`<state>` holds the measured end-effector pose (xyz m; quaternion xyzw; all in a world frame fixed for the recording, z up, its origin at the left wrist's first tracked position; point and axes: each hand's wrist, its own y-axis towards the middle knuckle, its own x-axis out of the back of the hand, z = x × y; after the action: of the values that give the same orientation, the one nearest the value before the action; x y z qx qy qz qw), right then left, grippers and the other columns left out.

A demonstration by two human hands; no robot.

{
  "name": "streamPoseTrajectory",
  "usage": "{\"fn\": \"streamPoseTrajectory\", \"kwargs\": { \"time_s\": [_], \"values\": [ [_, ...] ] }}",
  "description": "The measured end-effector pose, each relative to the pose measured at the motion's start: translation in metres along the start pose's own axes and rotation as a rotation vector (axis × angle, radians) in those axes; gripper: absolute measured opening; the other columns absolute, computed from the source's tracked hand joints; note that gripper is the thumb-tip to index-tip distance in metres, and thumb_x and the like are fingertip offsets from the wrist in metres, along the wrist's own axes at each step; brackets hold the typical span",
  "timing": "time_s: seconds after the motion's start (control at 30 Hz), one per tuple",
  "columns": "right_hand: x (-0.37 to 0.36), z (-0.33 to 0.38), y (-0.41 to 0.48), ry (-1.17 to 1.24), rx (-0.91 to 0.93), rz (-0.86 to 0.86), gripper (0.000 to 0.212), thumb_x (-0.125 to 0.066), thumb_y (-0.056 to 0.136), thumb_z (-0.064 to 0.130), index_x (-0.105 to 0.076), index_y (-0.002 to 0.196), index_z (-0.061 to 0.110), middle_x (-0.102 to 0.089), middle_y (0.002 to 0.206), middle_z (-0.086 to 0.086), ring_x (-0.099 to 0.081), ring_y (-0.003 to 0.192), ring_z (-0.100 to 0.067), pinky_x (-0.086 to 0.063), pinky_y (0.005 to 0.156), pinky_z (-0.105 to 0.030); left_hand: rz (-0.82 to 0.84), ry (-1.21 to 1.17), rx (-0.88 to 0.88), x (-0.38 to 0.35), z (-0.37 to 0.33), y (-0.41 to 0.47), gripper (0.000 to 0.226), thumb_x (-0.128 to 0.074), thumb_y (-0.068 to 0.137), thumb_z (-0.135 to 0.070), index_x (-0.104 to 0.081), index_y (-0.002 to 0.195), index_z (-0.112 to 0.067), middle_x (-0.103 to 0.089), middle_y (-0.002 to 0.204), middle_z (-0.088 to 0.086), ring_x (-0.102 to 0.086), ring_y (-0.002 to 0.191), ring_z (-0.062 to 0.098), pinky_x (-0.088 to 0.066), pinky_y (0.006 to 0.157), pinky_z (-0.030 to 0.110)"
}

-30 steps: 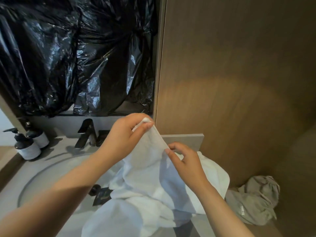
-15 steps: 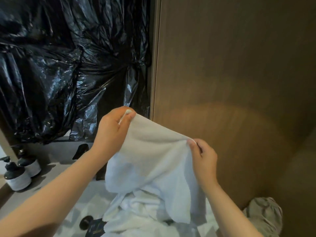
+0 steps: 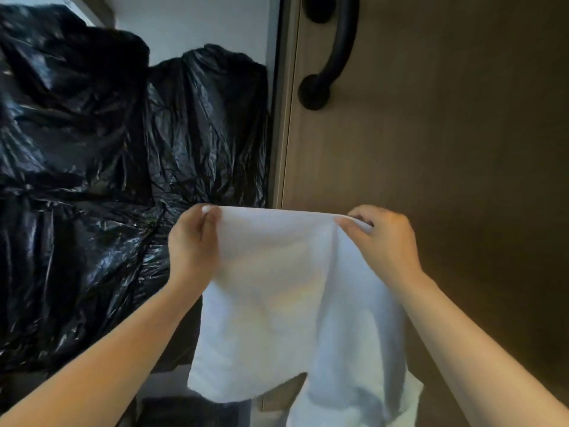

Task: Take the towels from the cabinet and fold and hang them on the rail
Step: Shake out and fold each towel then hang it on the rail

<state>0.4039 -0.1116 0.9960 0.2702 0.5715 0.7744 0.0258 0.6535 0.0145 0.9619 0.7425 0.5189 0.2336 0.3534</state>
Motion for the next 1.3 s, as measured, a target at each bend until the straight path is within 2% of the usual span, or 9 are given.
{"fn": "streamPoseTrajectory", "kwargs": {
  "time_s": [0.07,0.17,0.3,0.47,0.63,0.83,1.0,1.17,1.3],
  "values": [
    [0.002,-0.012,0.008,-0.031,-0.032,0.054,0.03,-0.064,0.089,0.047,-0.058,0.069,0.025,-0.05,0.057,0.01,-0.048,0.056,-0.008,-0.034,0.05,-0.029,-0.065,-0.02,0.017,0.0,-0.002,0.014,0.019,-0.049,0.099,-0.019,-0.06,0.083,-0.022,-0.052,0.062,-0.01,-0.051,0.06,-0.009,-0.033,0.052,0.011],
    [0.002,-0.04,-0.009,-0.023,-0.178,0.225,0.044,-0.065,0.089,0.043,-0.049,0.057,0.018,-0.039,0.048,0.003,-0.041,0.049,-0.013,-0.029,0.051,-0.035,-0.076,0.018,0.034,0.006,0.01,0.022,0.025,-0.05,0.099,-0.018,-0.054,0.075,-0.02,-0.049,0.06,-0.011,-0.046,0.057,0.004,-0.032,0.051,0.02],
    [0.005,-0.048,-0.02,-0.041,-0.175,0.083,0.041,-0.064,0.091,0.039,-0.053,0.057,0.018,-0.04,0.045,0.003,-0.04,0.045,-0.014,-0.028,0.046,-0.033,0.008,0.157,0.022,0.006,0.026,0.014,0.036,-0.049,0.099,-0.019,-0.044,0.063,-0.014,-0.044,0.053,-0.001,-0.041,0.053,0.014,-0.029,0.05,0.031],
    [0.01,-0.029,-0.001,-0.131,-0.046,-0.054,0.035,-0.061,0.094,0.033,-0.051,0.064,0.018,-0.04,0.05,0.008,-0.041,0.048,-0.01,-0.024,0.044,-0.029,-0.025,0.181,0.021,0.0,0.021,0.007,0.047,-0.048,0.099,-0.015,-0.026,0.06,-0.029,-0.033,0.052,-0.009,-0.033,0.05,0.007,-0.021,0.047,0.03],
    [0.017,-0.037,-0.001,-0.198,-0.005,-0.072,0.035,-0.062,0.094,0.034,-0.053,0.065,0.017,-0.043,0.052,0.008,-0.043,0.049,-0.014,-0.024,0.046,-0.028,0.007,0.202,0.096,-0.001,0.034,0.008,0.039,-0.042,0.101,-0.017,-0.033,0.063,-0.018,-0.042,0.057,0.0,-0.039,0.053,0.015,-0.024,0.047,0.032],
    [0.013,-0.048,-0.016,-0.323,0.131,0.115,0.035,-0.069,0.088,0.035,-0.057,0.067,0.012,-0.053,0.063,-0.001,-0.051,0.058,-0.023,-0.037,0.05,-0.032,0.037,0.273,0.037,0.006,0.044,0.004,0.026,-0.042,0.101,-0.015,-0.05,0.078,-0.004,-0.052,0.062,0.008,-0.048,0.058,0.031,-0.027,0.048,0.034],
    [0.004,-0.019,-0.015,-0.023,-0.121,0.076,0.043,-0.063,0.092,0.04,-0.049,0.06,0.016,-0.042,0.05,0.006,-0.039,0.049,-0.012,-0.026,0.046,-0.027,0.085,0.217,0.019,-0.006,0.016,-0.02,0.02,-0.044,0.099,-0.01,-0.057,0.115,-0.009,-0.051,0.11,0.006,-0.047,0.078,0.019,-0.034,0.065,0.03],
    [0.002,0.018,-0.012,0.333,-0.128,0.179,0.049,-0.063,0.093,0.037,-0.045,0.056,0.01,-0.035,0.047,0.01,-0.034,0.047,-0.006,-0.028,0.048,-0.016,0.277,0.028,-0.055,-0.019,-0.026,-0.044,0.024,-0.062,0.091,-0.032,-0.059,0.114,-0.029,-0.057,0.108,-0.018,-0.05,0.091,-0.005,-0.035,0.071,0.004],
    [0.007,0.035,-0.011,0.486,-0.111,0.175,0.05,-0.065,0.093,0.032,-0.043,0.056,0.006,-0.03,0.049,0.012,-0.03,0.05,-0.006,-0.025,0.049,-0.016,0.563,-0.125,0.096,-0.026,-0.043,-0.055,0.033,-0.067,0.083,-0.049,-0.061,0.114,-0.039,-0.064,0.107,-0.025,-0.055,0.103,-0.009,-0.04,0.083,0.014]
  ]
}}
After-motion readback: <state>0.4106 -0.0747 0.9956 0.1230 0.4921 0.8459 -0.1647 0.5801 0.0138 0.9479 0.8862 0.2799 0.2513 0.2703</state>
